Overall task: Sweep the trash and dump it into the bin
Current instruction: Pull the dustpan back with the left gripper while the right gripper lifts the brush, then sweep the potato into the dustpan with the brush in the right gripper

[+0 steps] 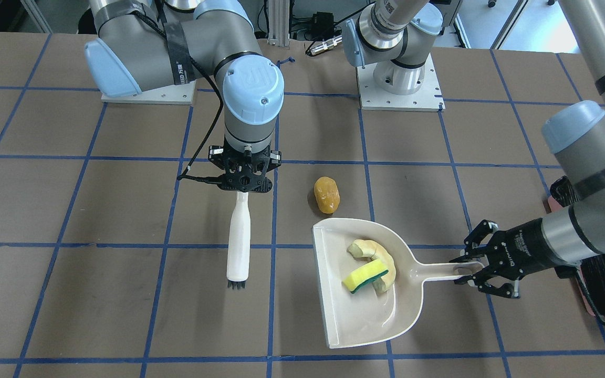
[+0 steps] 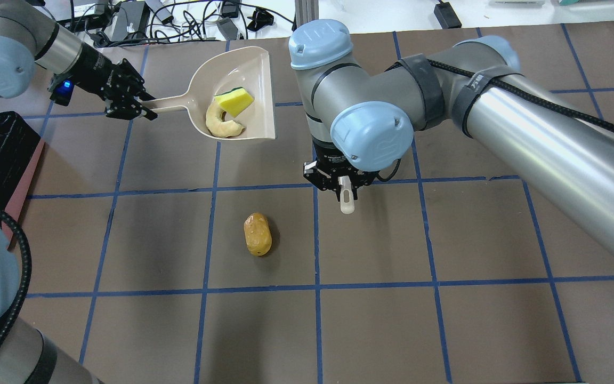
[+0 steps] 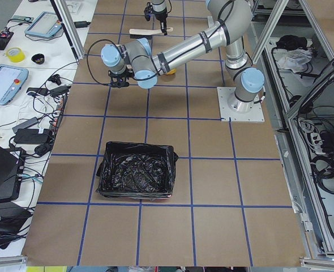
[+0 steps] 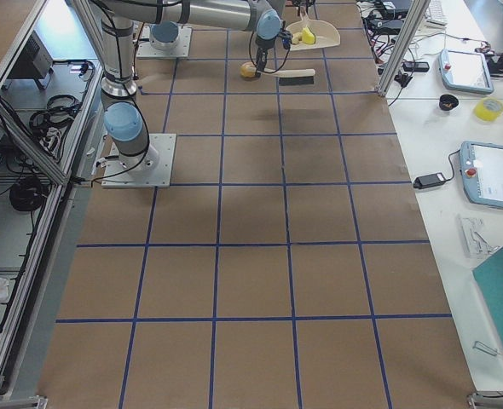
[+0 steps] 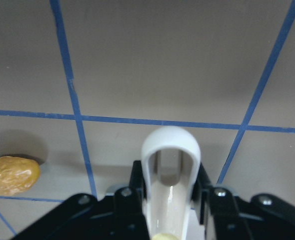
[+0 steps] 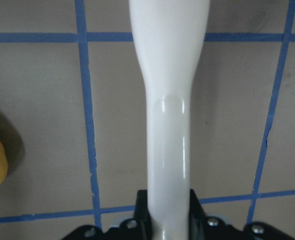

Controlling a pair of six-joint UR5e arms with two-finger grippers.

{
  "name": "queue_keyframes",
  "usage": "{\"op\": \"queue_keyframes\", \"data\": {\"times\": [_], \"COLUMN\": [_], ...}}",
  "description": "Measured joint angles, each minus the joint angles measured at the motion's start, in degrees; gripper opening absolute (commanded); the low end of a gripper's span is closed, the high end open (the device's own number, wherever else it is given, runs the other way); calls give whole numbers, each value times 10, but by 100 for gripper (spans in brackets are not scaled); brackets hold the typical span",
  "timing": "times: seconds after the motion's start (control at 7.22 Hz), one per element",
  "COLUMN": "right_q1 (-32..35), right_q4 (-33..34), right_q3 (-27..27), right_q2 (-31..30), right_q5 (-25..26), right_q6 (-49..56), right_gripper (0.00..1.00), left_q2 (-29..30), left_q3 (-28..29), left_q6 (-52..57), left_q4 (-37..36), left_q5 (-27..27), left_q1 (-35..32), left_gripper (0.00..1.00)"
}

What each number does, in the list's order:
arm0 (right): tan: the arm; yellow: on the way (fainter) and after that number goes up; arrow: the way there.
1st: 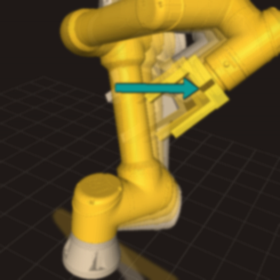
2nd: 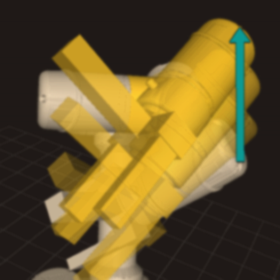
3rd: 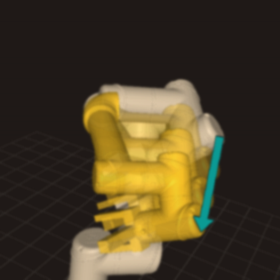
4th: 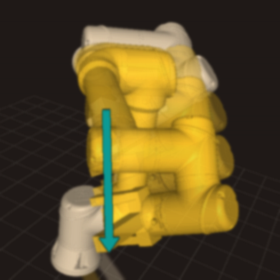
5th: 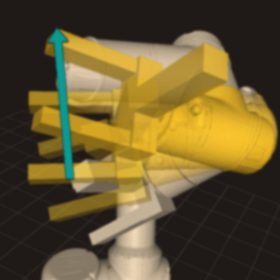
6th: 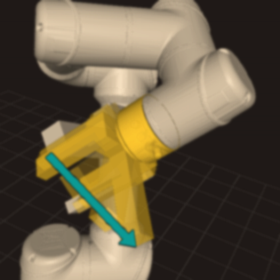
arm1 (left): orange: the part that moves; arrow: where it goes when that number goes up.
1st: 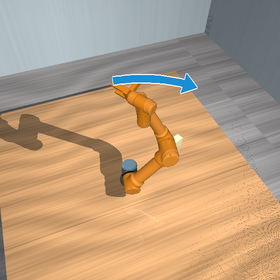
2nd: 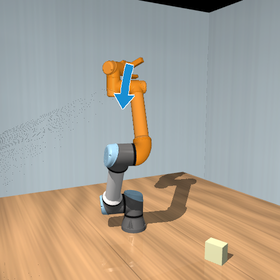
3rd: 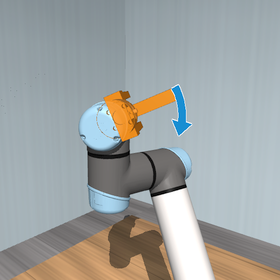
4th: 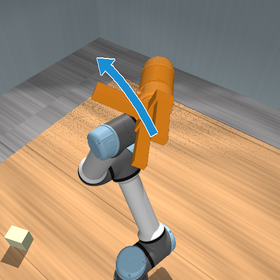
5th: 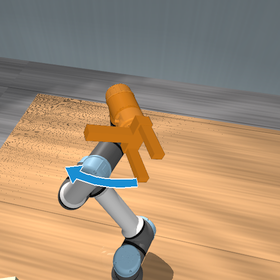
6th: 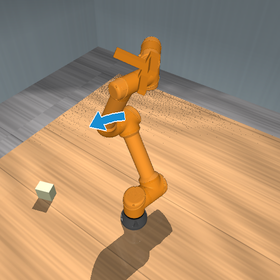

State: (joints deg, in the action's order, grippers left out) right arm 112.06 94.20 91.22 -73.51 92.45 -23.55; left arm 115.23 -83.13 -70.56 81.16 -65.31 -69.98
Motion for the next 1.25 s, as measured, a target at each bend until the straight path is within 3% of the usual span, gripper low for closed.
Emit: {"op": "queue_keyframes", "data": {"times": [0.28,0.83,1.25], "right_q1": [25,110,117], "right_q4": [-21,-23,-12], "right_q3": [2,33,67], "right_q2": [-16,-19,-18], "right_q5": [-25,-46,-91], "right_q6": [-33,-127,-192], "right_gripper": [7,5,4], "left_q2": [-36,-113,-157], "left_q3": [-36,-172,-256], "left_q6": [62,138,132], "left_q4": [19,11,-48], "left_q5": [-48,-141,-175], "left_q1": [31,60,81], "left_gripper": [0,0,0]}}
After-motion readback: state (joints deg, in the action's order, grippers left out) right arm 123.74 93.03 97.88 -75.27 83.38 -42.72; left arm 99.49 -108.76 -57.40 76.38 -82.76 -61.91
